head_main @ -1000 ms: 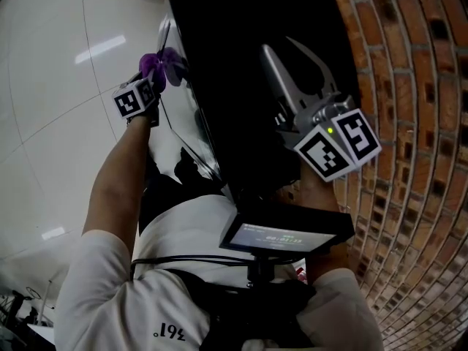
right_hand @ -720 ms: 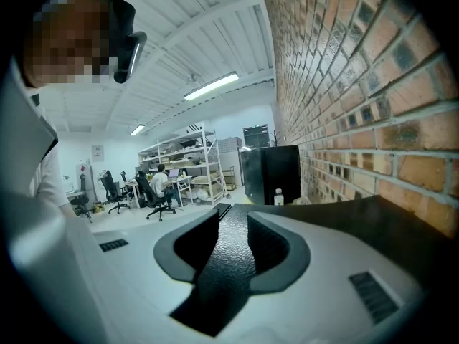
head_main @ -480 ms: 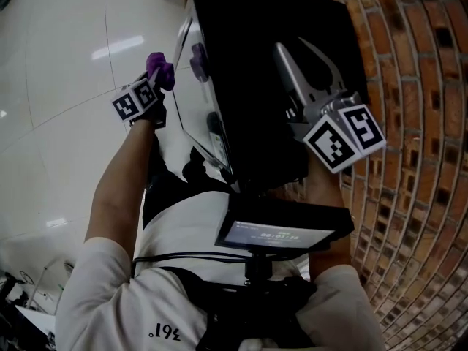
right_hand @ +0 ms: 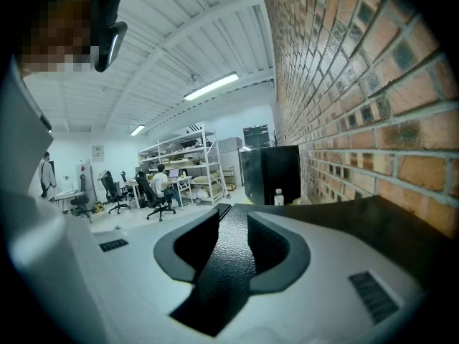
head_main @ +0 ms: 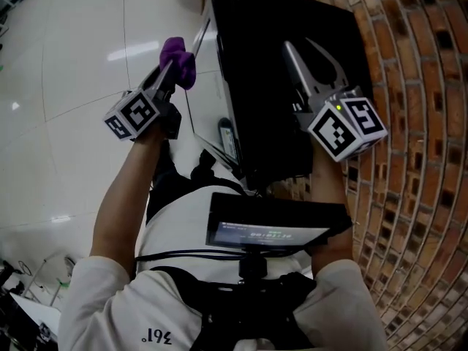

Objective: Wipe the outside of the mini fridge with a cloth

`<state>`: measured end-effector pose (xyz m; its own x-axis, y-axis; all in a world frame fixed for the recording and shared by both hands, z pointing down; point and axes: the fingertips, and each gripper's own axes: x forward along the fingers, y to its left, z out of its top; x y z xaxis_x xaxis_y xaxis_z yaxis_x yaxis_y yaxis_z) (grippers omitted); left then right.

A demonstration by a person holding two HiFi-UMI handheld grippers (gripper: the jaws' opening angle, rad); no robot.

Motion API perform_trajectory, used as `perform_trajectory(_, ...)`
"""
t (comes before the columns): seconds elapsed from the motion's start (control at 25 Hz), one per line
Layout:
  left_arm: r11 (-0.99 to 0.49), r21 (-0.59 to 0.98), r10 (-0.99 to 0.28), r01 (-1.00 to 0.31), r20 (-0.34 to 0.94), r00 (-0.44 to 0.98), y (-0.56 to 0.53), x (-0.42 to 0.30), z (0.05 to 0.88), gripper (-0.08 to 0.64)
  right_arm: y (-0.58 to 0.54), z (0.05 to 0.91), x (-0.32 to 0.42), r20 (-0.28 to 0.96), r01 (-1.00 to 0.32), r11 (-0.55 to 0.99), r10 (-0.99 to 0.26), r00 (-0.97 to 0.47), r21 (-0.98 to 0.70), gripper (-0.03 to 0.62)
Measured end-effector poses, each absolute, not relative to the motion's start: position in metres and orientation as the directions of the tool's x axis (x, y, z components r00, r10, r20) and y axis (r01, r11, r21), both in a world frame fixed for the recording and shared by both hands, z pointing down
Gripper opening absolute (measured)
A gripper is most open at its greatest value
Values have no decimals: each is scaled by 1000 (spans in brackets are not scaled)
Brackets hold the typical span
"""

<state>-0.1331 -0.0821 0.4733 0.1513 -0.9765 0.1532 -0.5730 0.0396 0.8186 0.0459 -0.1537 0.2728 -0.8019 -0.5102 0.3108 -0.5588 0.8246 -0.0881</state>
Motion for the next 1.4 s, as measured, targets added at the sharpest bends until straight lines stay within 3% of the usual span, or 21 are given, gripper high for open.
perform_trajectory(0.32, -230, 830, -968, -509, -141, 208, -49, -105, 350, 103, -154, 273, 45, 308, -556, 826, -507, -805, -91, 117)
perform_trajectory(0.56, -337, 819, -935, -464, -233, 267, -28, -74, 307, 103, -154, 272, 44, 309, -554, 828, -506, -806, -91, 117)
perform_trajectory(0.96, -329, 836, -926, -439, -195, 323, -27, -42, 324, 103, -153, 272, 44, 308, -554, 828, -505, -806, -90, 117)
perform_trajectory(1.4, -241, 850, -951, -468, -110, 289, -29, -40, 361, 104, -154, 271, 44, 305, -550, 830, -503, -809, -90, 117)
